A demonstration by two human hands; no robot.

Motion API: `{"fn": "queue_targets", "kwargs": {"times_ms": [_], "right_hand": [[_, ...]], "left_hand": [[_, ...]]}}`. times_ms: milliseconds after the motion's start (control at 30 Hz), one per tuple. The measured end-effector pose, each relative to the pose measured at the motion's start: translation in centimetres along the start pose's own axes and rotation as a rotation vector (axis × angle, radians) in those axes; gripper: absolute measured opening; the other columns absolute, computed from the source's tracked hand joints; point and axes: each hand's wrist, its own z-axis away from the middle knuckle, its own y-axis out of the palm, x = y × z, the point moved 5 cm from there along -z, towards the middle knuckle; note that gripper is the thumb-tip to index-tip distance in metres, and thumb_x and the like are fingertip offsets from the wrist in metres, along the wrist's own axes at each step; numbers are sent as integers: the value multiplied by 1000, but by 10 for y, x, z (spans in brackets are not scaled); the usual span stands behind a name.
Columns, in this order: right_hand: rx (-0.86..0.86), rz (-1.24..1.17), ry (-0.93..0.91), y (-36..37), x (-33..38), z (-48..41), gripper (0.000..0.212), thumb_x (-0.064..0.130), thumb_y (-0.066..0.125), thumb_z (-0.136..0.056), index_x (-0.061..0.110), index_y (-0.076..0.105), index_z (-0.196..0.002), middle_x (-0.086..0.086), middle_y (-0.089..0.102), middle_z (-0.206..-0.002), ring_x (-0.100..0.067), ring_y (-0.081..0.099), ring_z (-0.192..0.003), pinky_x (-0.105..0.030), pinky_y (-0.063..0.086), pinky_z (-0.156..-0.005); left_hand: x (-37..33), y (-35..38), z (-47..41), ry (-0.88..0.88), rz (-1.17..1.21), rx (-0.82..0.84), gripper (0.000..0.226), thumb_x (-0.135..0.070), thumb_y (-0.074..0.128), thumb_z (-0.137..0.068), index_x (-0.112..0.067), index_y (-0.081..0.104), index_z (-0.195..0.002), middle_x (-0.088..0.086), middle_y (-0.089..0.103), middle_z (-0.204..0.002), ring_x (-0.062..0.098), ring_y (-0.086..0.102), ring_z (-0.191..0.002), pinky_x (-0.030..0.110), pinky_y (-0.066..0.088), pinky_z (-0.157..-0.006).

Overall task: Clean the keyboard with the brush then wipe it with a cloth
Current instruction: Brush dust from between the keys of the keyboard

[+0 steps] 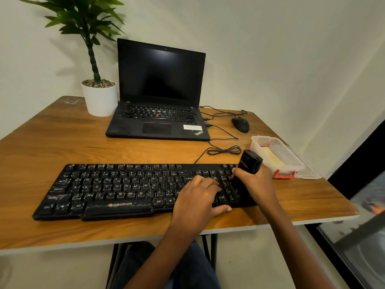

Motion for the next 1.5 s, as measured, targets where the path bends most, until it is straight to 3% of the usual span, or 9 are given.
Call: {"fn": "queue_targets", "kwargs": {"times_ms": [167, 367, 733, 900, 1100, 1233, 1333, 1400, 1500], "right_hand": [[3, 55, -4, 1, 5, -7, 14, 19, 67, -78, 21, 54, -82, 5, 61, -77, -8, 59, -74, -24, 47, -62], [-49, 4, -30, 24, 18, -40, 14, 25, 65, -81, 27, 51, -77, 1, 63, -78, -18, 63, -79, -38, 53, -76], [23, -37, 10, 1, 8, 6, 19, 14, 68, -78, 24, 52, -78, 3, 61, -77, -9, 58, -73, -25, 47, -64], [-1, 20, 12, 19, 16, -24, 17, 20, 65, -79, 25, 51, -71, 1, 61, -75, -20, 62, -77, -41, 51, -76], [-62, -9, -62, 25, 24, -30, 21, 27, 65, -83, 32, 46, -77, 12, 56, -77, -9, 57, -77, -24, 46, -68], [-35, -41, 2, 12, 15, 1, 17, 15, 67, -78, 22, 53, -72, 0, 60, -73, -15, 59, -71, -33, 49, -68], [2, -76, 11, 2, 16, 14, 21, 9, 66, -79, 22, 51, -71, 2, 59, -71, -10, 57, -68, -29, 48, -65], [15, -38, 20, 3, 19, 8, 21, 11, 66, -79, 23, 50, -71, 3, 58, -72, -10, 56, -70, -29, 47, -65], [-21, 24, 25, 14, 23, -11, 22, 17, 64, -80, 25, 47, -68, 5, 56, -70, -12, 55, -70, -40, 50, -75]], "left_hand": [[1, 1, 0, 5, -1, 3, 48, -60, 76, -59, -21, 74, -88, -11, 69, -91, 10, 62, -84, 24, 53, -68], [1, 2, 0, 9, 18, 2, 48, -62, 74, -58, -23, 74, -86, -13, 69, -91, 8, 63, -84, 21, 53, -69], [1, 1, 0, 5, -7, -2, 49, -62, 76, -58, -22, 74, -86, -13, 68, -89, 10, 62, -83, 23, 53, -66], [0, 1, 0, 13, 6, 2, 48, -62, 74, -59, -23, 74, -86, -13, 68, -91, 8, 62, -84, 22, 53, -68], [0, 1, 0, 9, 10, 8, 48, -62, 74, -59, -23, 74, -87, -13, 68, -91, 8, 62, -85, 22, 54, -68], [0, 0, 0, 2, 2, 6, 48, -61, 76, -58, -22, 73, -86, -12, 68, -89, 9, 62, -83, 23, 53, -66], [1, 1, 0, 1, -9, 8, 48, -62, 75, -59, -22, 73, -86, -12, 68, -89, 9, 61, -83, 23, 53, -65], [0, 0, 0, 6, -8, 4, 48, -62, 75, -59, -22, 73, -86, -12, 68, -90, 9, 61, -83, 23, 53, -65], [1, 1, 0, 7, 0, 6, 48, -62, 75, -59, -22, 73, -87, -12, 68, -90, 9, 61, -84, 22, 53, -67]]}}
